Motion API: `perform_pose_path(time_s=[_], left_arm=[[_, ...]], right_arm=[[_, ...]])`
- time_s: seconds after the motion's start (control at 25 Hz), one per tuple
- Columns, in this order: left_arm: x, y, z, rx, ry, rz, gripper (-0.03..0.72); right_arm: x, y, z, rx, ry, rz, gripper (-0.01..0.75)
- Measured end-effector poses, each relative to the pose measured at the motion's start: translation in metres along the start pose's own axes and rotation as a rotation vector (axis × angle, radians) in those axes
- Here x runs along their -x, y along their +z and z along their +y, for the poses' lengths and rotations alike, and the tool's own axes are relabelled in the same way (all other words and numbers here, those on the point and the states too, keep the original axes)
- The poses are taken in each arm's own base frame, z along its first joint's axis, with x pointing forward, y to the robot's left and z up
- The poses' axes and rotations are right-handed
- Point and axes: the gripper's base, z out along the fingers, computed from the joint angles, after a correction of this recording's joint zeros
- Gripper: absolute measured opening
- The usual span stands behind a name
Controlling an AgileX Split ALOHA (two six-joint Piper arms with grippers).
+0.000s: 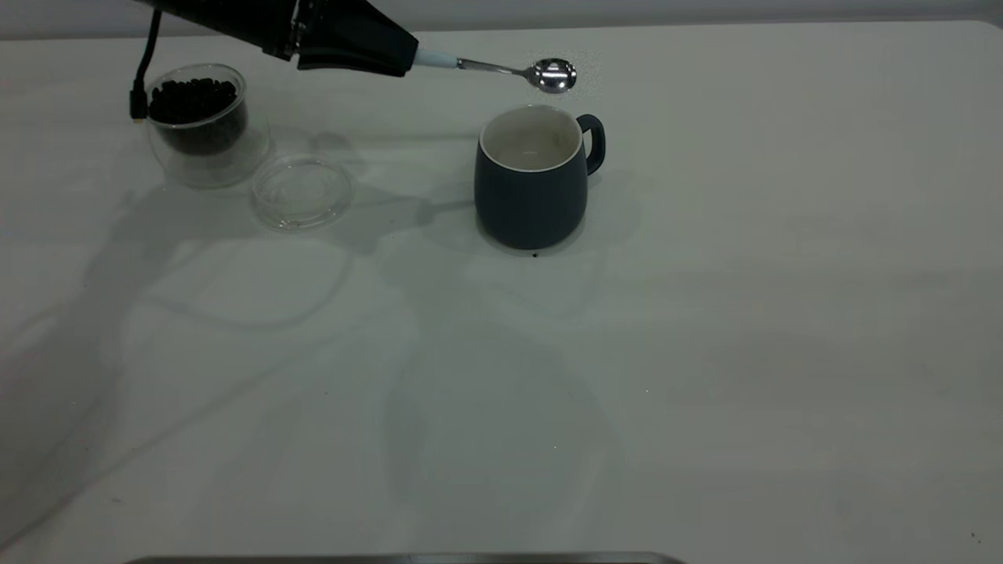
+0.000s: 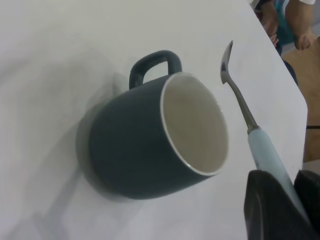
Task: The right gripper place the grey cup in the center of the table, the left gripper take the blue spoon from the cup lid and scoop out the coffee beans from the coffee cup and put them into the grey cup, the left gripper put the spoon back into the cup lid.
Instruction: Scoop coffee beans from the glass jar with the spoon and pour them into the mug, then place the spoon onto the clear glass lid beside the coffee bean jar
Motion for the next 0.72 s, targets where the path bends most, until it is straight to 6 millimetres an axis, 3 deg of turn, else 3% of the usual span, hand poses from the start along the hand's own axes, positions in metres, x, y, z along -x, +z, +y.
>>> perform_pose_path(time_s=[0.44, 0.6, 0.72], left_arm=[[0.031, -0.05, -0.06, 0.141, -0.103, 0.12, 0.134], [0.026, -0.072, -0.06, 0.154, -0.195, 0.107, 0.134], [0.003, -0.098, -0.05, 0.186, -0.291, 0.065, 0.133]], right_arm=[[0.0, 0.0, 0.0, 0.0, 0.0, 0.0, 0.459], [0.0, 0.0, 0.0, 0.0, 0.0, 0.0, 0.459], [0.0, 0.0, 0.0, 0.0, 0.0, 0.0, 0.459]])
